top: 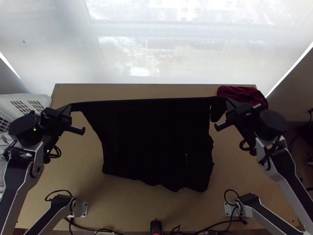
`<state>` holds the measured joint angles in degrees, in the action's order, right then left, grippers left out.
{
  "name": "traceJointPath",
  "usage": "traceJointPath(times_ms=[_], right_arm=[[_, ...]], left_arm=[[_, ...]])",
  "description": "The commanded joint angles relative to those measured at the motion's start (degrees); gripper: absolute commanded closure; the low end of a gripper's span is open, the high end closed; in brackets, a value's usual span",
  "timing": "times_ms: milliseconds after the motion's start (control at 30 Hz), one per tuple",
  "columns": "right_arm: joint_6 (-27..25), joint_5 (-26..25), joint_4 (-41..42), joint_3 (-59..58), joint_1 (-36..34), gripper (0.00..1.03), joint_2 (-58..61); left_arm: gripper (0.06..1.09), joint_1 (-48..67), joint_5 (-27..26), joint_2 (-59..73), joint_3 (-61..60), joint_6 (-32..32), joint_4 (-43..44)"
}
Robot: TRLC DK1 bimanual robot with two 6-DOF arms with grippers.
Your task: Fold the t-shirt
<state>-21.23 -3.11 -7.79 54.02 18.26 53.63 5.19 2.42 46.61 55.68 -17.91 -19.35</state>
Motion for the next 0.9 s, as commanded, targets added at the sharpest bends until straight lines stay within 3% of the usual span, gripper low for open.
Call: traceJointPath(times_ms=[0,367,867], right_arm=[[0.2,2.5,10.8,0.6,-4.8,1.0,19.0],[0.2,2.6,13.0,23.1,-7.8,1.0,47.0],[0.3,-0.3,13.9,35.5,-7.6,1.0,65.7]], left_arm=[[1.05,0.9,0.0,15.0,-1.5,0.2,11.9],[1.05,-1.3,0.8,44.8,14.9,0.3,25.9],[1.05,-1.5,5.5,65.8,23.6,-1.1,39.7]])
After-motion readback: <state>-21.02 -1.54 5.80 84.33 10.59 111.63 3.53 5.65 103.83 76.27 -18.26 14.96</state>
